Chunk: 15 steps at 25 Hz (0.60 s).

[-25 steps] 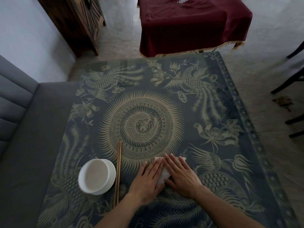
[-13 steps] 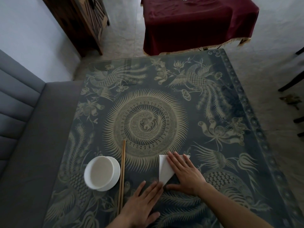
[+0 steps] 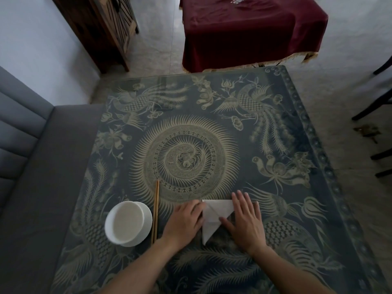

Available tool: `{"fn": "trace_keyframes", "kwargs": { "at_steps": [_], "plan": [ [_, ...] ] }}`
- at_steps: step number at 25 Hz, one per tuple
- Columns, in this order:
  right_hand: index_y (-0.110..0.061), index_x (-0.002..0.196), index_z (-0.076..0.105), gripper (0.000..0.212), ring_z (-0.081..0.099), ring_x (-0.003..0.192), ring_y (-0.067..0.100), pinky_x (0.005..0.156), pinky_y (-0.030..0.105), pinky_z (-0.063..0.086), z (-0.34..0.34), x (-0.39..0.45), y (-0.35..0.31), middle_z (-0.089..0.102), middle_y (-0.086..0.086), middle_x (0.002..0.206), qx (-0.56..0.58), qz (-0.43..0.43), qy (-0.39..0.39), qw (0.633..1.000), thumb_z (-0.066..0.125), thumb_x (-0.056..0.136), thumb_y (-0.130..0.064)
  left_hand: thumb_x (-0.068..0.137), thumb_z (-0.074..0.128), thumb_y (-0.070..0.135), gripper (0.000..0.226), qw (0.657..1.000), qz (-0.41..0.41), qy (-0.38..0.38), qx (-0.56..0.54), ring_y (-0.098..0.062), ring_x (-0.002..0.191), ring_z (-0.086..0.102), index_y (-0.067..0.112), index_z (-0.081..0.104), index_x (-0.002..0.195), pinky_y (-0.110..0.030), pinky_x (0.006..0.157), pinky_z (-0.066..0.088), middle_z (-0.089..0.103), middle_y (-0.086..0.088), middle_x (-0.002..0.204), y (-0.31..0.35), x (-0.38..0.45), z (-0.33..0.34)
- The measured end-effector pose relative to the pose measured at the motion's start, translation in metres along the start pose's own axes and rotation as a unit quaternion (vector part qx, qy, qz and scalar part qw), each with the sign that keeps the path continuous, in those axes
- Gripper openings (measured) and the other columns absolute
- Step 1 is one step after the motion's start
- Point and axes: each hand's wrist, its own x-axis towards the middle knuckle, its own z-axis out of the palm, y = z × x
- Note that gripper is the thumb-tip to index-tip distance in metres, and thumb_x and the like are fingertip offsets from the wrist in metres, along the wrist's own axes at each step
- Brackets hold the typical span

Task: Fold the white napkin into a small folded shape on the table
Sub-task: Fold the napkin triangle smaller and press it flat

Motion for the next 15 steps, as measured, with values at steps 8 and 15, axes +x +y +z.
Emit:
{"fn": "trace_keyframes", "kwargs": {
  "at_steps": [8,15],
  "plan": [
    [-0.024,0.122,0.054,0.056,0.036,0.124,0.028,0.103,0.043,0.035,-0.014,0.021,-0.003,0.045,0.002,0.129,-0.001,0.059,0.002,0.998,0.068,0.078,-0.055,0.090,0.063,0.033,0.047,0.992,-0.044,-0.119,0.016,-0.022,0.116,0.048,0.022,0.050,0.134,-0.037,0.093,0.043,0.051,-0.001,0.127,0.009,0.075,-0.002],
    [-0.028,0.100,0.044,0.043,0.040,0.108,0.023,0.091,0.039,0.034,-0.025,0.039,-0.004,0.051,-0.005,0.107,0.004,0.019,-0.047,0.999,0.069,0.075,-0.050,0.086,0.059,0.037,0.022,0.982,-0.091,-0.162,0.027,-0.024,0.110,0.043,0.022,0.056,0.103,-0.041,0.089,0.039,0.052,-0.002,0.113,0.015,0.087,0.000]
  ]
}}
